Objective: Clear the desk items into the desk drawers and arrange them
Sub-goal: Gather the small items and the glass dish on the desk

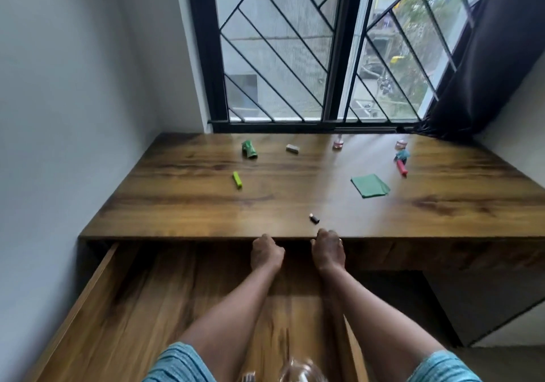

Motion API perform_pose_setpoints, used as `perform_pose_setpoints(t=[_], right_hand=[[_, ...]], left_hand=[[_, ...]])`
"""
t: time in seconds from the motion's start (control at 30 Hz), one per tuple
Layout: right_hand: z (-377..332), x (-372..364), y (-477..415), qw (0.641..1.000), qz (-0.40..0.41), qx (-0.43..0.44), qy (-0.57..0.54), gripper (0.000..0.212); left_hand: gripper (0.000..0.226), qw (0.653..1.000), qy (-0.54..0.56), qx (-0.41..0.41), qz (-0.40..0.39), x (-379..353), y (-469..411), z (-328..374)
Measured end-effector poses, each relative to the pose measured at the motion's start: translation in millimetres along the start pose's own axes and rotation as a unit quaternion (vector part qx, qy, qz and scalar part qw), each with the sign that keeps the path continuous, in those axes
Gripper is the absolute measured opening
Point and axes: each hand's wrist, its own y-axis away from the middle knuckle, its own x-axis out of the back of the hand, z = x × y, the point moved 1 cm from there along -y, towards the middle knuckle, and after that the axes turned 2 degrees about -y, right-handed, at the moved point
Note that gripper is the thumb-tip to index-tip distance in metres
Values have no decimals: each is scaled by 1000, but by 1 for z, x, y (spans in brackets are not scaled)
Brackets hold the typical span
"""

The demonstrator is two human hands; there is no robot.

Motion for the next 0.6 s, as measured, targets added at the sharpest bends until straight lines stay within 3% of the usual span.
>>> perform_pose_setpoints(t=[0.27, 0.43, 0.6], right_hand=[[-5, -13, -72, 996, -32, 77, 0, 32], [-13, -25, -87, 989, -64, 119, 62, 37], [-20, -32, -79, 992, -60, 93, 59, 32]], left_hand=[[22, 999, -14, -31, 6, -3, -44, 26], [17, 1000, -3, -17, 18, 0, -52, 17], [17, 999, 26, -13, 21, 10, -50, -6]])
